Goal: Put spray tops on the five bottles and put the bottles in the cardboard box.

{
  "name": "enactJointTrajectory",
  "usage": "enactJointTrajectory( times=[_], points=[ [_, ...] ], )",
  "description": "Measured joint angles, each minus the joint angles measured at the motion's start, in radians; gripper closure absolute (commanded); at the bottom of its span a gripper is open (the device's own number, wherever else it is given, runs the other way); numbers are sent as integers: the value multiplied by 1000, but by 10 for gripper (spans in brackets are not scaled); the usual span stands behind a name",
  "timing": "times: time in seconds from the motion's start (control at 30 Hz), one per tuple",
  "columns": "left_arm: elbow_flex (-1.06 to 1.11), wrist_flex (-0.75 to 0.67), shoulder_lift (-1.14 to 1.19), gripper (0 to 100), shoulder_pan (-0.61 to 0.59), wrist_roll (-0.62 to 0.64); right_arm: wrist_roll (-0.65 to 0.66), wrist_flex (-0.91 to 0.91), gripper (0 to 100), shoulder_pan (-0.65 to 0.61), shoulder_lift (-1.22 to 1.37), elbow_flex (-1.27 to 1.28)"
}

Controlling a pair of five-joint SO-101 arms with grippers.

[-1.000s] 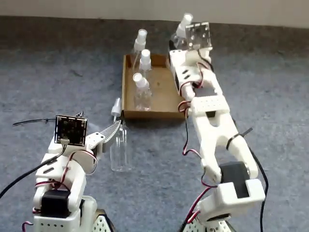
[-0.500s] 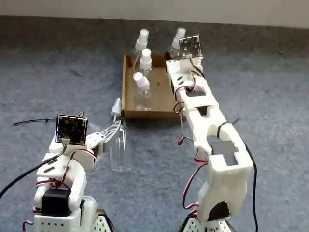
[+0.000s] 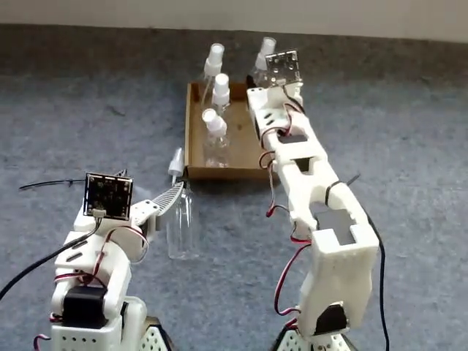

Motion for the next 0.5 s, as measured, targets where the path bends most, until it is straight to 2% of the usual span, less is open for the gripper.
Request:
enactJointTrajectory(
  times=[0.2, 0.5],
  points=[
    [0, 0, 0, 653, 0, 0, 2, 0, 843, -8, 0, 0],
    [0, 0, 0, 653, 0, 0, 0, 0, 835, -11, 0, 0]
  ],
)
